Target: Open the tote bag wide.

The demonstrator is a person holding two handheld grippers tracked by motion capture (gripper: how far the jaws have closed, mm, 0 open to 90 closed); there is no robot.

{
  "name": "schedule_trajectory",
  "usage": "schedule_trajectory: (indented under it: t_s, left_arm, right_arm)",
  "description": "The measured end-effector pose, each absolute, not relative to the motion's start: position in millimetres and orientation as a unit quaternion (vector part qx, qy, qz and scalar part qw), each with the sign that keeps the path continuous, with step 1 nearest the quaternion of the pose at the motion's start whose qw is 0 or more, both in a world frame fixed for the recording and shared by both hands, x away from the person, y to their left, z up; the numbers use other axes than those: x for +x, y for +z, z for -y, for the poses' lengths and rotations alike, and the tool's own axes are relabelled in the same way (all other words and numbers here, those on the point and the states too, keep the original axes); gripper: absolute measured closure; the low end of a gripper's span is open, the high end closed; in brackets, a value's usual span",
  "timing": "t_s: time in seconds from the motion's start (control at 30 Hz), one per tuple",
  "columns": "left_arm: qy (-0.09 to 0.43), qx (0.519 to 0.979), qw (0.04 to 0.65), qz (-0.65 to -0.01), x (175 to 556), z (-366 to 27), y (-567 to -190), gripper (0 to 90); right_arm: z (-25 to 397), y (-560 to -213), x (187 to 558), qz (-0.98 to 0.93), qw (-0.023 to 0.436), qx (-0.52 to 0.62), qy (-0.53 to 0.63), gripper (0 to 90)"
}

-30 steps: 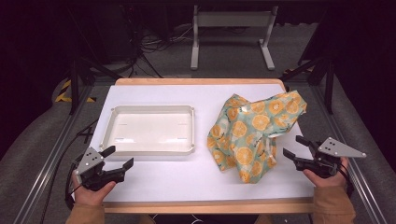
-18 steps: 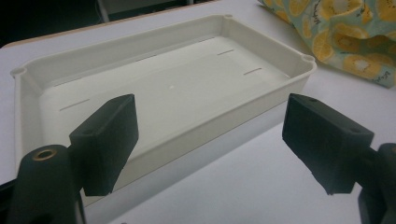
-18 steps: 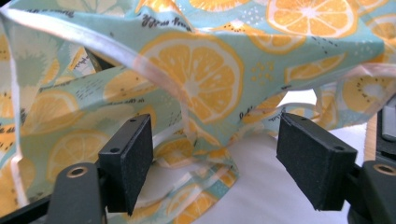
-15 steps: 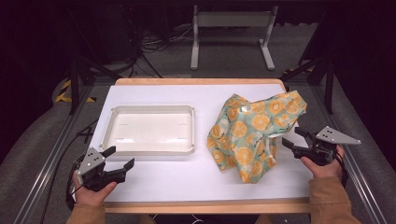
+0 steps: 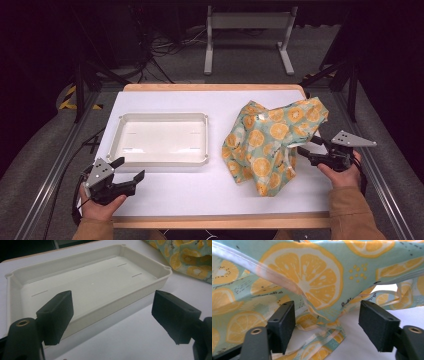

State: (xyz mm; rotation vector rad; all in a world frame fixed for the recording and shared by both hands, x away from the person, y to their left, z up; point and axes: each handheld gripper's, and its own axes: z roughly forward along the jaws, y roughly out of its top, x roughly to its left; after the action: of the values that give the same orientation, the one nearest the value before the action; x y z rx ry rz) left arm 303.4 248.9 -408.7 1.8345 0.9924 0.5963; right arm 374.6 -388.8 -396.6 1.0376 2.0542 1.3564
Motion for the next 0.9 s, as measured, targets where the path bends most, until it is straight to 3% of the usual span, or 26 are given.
schedule_trajectory:
  t_s: [0.3, 0.33, 0.37, 0.63, 0.9]
  left_arm:
    - [0.243, 0.752, 0.463, -0.401, 303.2, -247.5, -409.4, 17.9]
    - [0.242, 0.752, 0.463, -0.401, 303.3, -247.5, -409.4, 17.8]
    - [0.241, 0.752, 0.464, -0.402, 303.4, -247.3, -409.7, 17.8]
    - [0.240, 0.755, 0.461, -0.401, 304.2, -245.2, -411.1, 17.8]
    - [0.239, 0.757, 0.458, -0.400, 304.7, -245.1, -411.8, 17.8]
  right_arm:
    - [385.7, -395.5, 375.2, -0.751, 0.236, 0.371, 0.493, 45.5]
    - [388.1, -393.6, 373.6, -0.751, 0.233, 0.365, 0.499, 55.8]
    - [388.1, -393.6, 373.6, -0.751, 0.233, 0.365, 0.499, 55.8]
    - [389.7, -387.8, 369.1, -0.751, 0.239, 0.357, 0.502, 83.0]
    - [392.3, -376.0, 359.1, -0.743, 0.258, 0.351, 0.509, 88.6]
